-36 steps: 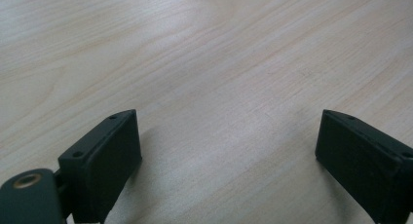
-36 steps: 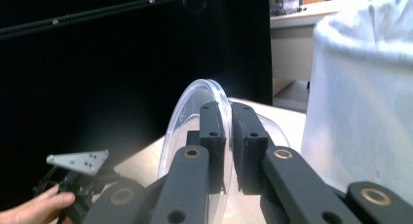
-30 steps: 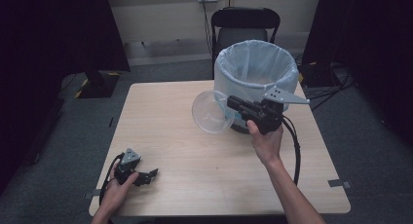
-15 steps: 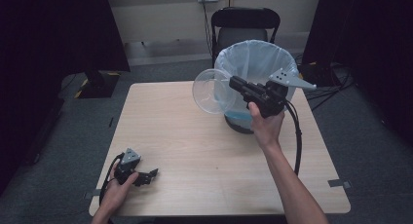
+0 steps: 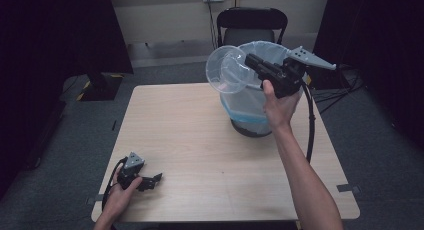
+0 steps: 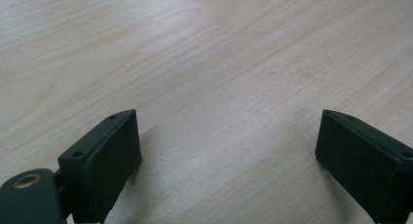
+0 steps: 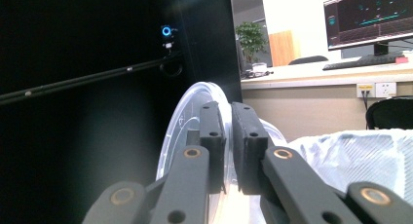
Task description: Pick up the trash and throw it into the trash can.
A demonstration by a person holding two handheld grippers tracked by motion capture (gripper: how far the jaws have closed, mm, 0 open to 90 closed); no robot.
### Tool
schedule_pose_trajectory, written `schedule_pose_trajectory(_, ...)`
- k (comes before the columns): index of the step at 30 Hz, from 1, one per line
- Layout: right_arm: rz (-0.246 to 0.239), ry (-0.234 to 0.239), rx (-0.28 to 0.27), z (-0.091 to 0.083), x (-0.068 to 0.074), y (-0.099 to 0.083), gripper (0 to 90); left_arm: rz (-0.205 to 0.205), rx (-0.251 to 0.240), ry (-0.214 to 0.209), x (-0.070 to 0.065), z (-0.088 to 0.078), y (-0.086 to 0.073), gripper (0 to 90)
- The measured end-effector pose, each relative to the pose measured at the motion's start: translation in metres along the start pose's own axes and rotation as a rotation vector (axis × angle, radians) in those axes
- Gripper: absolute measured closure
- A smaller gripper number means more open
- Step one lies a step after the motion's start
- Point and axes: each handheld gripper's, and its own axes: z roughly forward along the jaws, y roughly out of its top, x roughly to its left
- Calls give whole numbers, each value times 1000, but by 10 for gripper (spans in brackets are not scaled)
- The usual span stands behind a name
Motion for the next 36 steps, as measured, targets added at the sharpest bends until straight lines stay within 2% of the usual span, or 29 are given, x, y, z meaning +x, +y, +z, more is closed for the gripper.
schedule_pose_trajectory(9, 5, -44, -9, 4, -10, 9, 839, 0, 0, 0, 0, 0, 0, 87)
schedule_pose_trajectory(13, 12, -86, -8, 6, -20, 9, 839, 0, 0, 0, 0, 0, 0, 87)
schedule_pose_trajectory(14, 16, -109, -7, 7, -25, 9, 839, -1, -1, 0, 0, 0, 0, 87)
schedule_pose_trajectory(15, 16, -109, -7, 7, -25, 9, 839, -1, -1, 0, 0, 0, 0, 87)
schedule_pose_trajectory(16, 18, -135, -8, 8, -29, 10, 839, 0, 0, 0, 0, 0, 0, 87)
schedule_pose_trajectory(17, 18, -135, -8, 8, -29, 10, 839, 0, 0, 0, 0, 0, 0, 87)
schedule_pose_trajectory(18, 16, -165, -7, 8, -31, 11, 839, 0, 0, 0, 0, 0, 0, 87)
schedule_pose_trajectory(19, 16, -165, -7, 8, -31, 11, 839, 0, 0, 0, 0, 0, 0, 87)
schedule_pose_trajectory(20, 22, -195, 6, 10, -35, 10, 839, 1, 0, 0, 0, 0, 0, 87)
schedule_pose_trajectory(21, 22, -195, 6, 10, -35, 10, 839, 1, 0, 0, 0, 0, 0, 87)
schedule_pose_trajectory(22, 25, -229, 22, 12, -40, 9, 839, 1, 0, 0, 0, 0, 0, 87)
schedule_pose_trajectory(23, 25, -229, 22, 12, -40, 9, 839, 1, 0, 0, 0, 0, 0, 87)
schedule_pose_trajectory(24, 15, -263, 40, 14, -43, 8, 839, 1, 0, 0, 0, 0, 0, 87)
schedule_pose_trajectory(26, 6, -291, 62, 15, -46, 6, 838, 0, 0, 0, 0, 0, 0, 87)
schedule_pose_trajectory(27, 6, -291, 62, 15, -46, 6, 838, 0, 0, 0, 0, 0, 0, 87)
schedule_pose_trajectory(28, 8, -313, 77, 16, -48, 4, 836, 0, 0, -1, 0, 0, 0, 87)
schedule_pose_trajectory(31, 13, -310, 95, 16, -50, 3, 834, 0, 0, 0, 0, 0, 0, 87)
schedule_pose_trajectory(32, 23, -307, 110, 17, -52, 1, 784, 0, 0, -1, 0, 0, 0, 87)
schedule_pose_trajectory(35, 21, -313, 117, 17, -52, 0, 744, 0, 0, 0, 0, 0, 0, 87)
schedule_pose_trajectory(36, 17, -322, 127, 18, -52, -1, 690, 0, 0, 0, 0, 0, 0, 87)
